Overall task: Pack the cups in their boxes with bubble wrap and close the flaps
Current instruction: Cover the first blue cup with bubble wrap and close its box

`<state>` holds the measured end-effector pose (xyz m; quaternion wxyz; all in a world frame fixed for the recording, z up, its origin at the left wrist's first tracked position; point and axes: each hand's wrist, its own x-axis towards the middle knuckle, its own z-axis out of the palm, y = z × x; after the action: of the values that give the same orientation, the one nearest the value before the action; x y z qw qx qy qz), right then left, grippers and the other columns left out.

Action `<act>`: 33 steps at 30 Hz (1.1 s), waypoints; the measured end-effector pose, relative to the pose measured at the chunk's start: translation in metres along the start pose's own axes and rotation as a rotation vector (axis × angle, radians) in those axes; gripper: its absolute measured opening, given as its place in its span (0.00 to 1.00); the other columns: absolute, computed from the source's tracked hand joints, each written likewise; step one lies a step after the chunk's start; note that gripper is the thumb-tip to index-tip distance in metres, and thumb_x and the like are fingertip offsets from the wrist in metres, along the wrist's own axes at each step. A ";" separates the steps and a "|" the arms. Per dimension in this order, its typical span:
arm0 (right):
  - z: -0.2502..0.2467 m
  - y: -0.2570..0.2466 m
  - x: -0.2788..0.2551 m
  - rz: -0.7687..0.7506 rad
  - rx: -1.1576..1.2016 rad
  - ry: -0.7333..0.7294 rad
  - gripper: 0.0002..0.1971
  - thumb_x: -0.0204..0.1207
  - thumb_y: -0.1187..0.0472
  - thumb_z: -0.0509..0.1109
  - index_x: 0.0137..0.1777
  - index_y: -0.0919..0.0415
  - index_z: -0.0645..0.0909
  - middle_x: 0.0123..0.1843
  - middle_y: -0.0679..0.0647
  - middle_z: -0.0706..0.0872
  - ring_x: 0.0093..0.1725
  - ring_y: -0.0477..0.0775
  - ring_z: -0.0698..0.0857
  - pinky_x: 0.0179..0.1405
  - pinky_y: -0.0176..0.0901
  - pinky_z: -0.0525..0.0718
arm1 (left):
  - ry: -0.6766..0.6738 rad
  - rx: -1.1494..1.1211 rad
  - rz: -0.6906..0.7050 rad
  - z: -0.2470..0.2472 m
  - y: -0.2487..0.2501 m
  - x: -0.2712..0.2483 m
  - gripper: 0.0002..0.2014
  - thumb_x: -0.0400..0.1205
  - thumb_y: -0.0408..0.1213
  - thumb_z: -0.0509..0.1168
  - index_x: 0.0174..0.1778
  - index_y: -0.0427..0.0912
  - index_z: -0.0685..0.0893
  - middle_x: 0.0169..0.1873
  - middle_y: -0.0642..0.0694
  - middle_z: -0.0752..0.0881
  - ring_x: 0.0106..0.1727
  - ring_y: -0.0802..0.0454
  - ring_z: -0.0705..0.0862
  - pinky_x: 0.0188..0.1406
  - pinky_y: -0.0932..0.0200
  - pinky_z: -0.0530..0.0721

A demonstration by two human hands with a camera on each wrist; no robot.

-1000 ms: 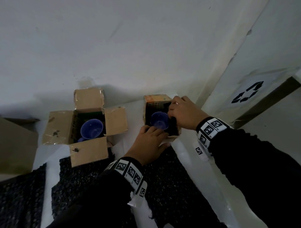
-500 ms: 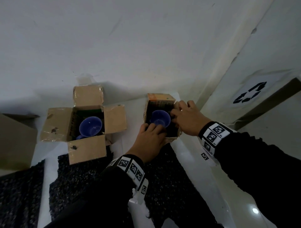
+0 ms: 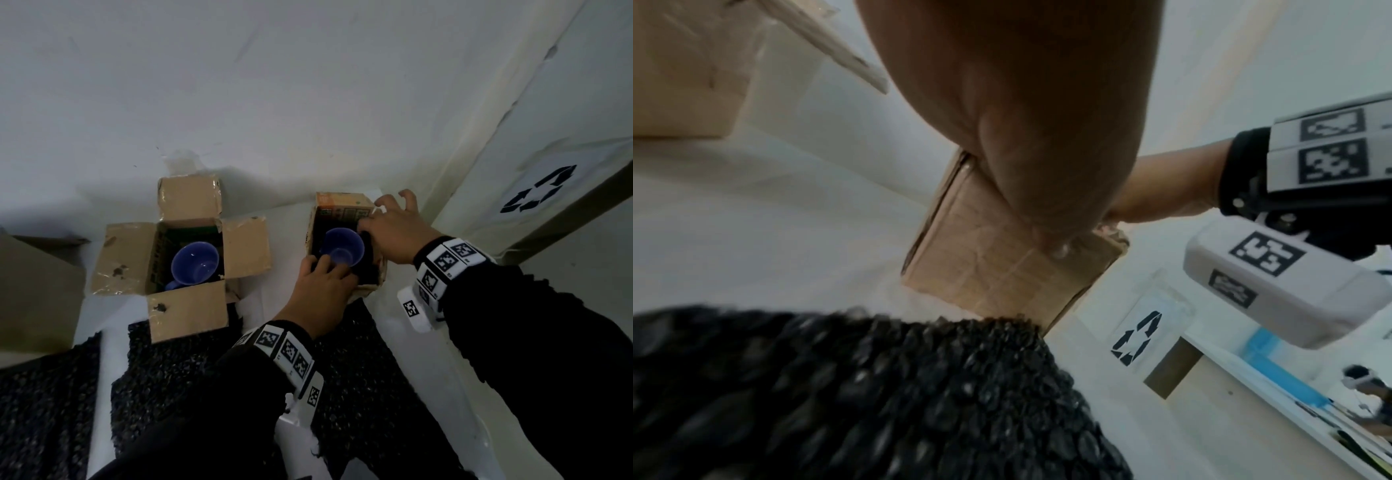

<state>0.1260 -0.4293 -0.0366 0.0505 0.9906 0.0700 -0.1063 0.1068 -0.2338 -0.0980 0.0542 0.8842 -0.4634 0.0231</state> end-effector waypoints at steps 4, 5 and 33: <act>-0.002 -0.002 0.013 0.055 0.008 -0.069 0.17 0.78 0.64 0.58 0.62 0.46 0.78 0.67 0.54 0.81 0.76 0.61 0.60 0.75 0.68 0.45 | 0.028 -0.025 0.061 0.000 -0.007 -0.011 0.23 0.76 0.37 0.52 0.66 0.54 0.76 0.52 0.49 0.82 0.47 0.43 0.77 0.57 0.46 0.68; 0.000 -0.003 0.014 0.064 0.013 -0.108 0.16 0.79 0.63 0.59 0.60 0.45 0.80 0.66 0.54 0.82 0.77 0.61 0.59 0.75 0.69 0.44 | 0.021 -0.020 0.066 -0.001 -0.007 -0.011 0.21 0.75 0.36 0.55 0.64 0.54 0.77 0.51 0.48 0.81 0.47 0.43 0.77 0.58 0.46 0.68; 0.011 -0.051 -0.003 -0.049 0.203 0.150 0.22 0.79 0.57 0.63 0.73 0.43 0.73 0.74 0.41 0.76 0.71 0.52 0.68 0.65 0.60 0.56 | 0.226 0.104 -0.154 -0.013 -0.024 -0.033 0.10 0.73 0.33 0.72 0.45 0.54 0.85 0.46 0.59 0.88 0.70 0.45 0.76 0.67 0.36 0.61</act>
<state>0.1133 -0.3812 -0.0511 -0.0581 0.9938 0.0866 -0.0395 0.1077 -0.1919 -0.0902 0.0616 0.9105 -0.3833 0.1423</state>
